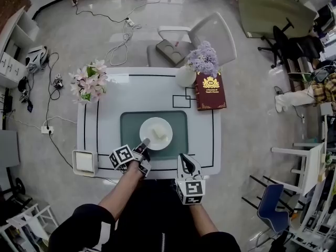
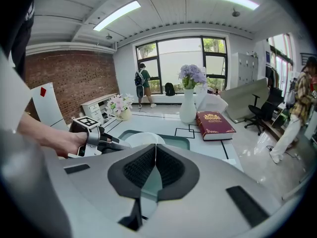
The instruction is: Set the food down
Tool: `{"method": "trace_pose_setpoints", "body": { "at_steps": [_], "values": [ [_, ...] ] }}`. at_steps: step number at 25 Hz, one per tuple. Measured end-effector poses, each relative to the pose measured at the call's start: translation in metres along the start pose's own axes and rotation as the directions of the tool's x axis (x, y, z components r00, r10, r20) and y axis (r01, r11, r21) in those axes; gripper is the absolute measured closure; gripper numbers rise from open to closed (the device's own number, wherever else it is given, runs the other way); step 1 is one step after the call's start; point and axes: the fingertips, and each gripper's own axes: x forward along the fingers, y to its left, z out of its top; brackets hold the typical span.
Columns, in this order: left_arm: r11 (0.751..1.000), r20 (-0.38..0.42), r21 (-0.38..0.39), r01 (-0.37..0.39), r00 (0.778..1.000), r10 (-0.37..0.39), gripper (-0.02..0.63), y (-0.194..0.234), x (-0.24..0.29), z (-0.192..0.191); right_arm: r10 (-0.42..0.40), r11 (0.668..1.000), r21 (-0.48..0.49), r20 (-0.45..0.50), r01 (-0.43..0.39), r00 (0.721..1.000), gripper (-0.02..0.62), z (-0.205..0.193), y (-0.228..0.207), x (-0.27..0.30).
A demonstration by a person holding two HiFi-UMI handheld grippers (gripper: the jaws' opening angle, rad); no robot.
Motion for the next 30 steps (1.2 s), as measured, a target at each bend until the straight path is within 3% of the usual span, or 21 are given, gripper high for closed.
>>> {"method": "trace_pose_setpoints", "body": {
  "at_steps": [17,30],
  "values": [
    [0.99,-0.018,0.058,-0.125,0.992,0.127,0.589,0.018,0.016,-0.004,-0.036,0.999,0.031,-0.015,0.036,0.999,0.586,-0.011,-0.008,-0.006],
    [0.989,-0.016,0.05,-0.138,0.99,0.139,0.589,0.017,0.019,-0.004,-0.03,0.999,0.028,-0.015,0.03,0.999,0.586,-0.01,-0.012,-0.003]
  ]
}}
